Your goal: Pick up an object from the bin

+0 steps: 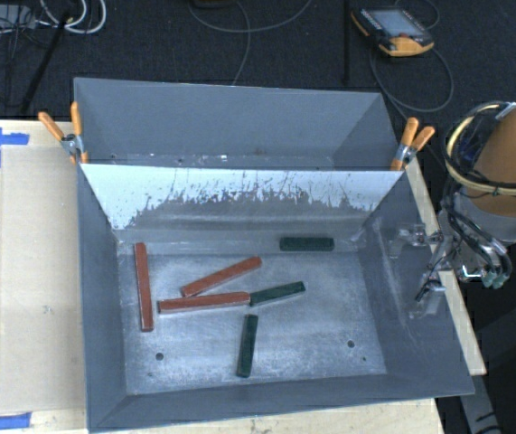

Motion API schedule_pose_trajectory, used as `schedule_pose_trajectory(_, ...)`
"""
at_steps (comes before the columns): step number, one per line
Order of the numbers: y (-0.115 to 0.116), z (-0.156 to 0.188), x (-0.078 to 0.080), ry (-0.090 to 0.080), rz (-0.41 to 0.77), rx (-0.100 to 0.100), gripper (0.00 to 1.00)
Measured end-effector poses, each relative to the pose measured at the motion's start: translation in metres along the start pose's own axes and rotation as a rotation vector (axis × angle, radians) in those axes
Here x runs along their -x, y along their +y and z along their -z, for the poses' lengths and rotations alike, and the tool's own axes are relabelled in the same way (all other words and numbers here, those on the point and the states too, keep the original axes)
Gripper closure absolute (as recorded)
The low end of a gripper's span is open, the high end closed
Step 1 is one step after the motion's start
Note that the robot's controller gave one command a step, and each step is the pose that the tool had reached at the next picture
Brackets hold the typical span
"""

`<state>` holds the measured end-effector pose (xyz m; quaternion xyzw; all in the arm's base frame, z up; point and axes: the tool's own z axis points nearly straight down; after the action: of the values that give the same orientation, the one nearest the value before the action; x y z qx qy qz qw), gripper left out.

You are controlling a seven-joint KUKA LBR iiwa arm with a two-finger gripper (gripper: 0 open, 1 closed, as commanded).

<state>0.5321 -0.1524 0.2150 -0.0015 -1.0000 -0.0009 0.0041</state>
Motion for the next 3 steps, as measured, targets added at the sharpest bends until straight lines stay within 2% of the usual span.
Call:
schedule_pose_trajectory(1,0.076,-0.058,0.089,-0.009,-0.164,0.002,0.00)
schedule_pose_trajectory(2,0.106,-0.147,0.089,-0.009,-0.020,-0.001,0.00)
schedule_pose_trajectory(3,0.105,-0.140,0.093,-0.019,-0.017,-0.003,1.00)
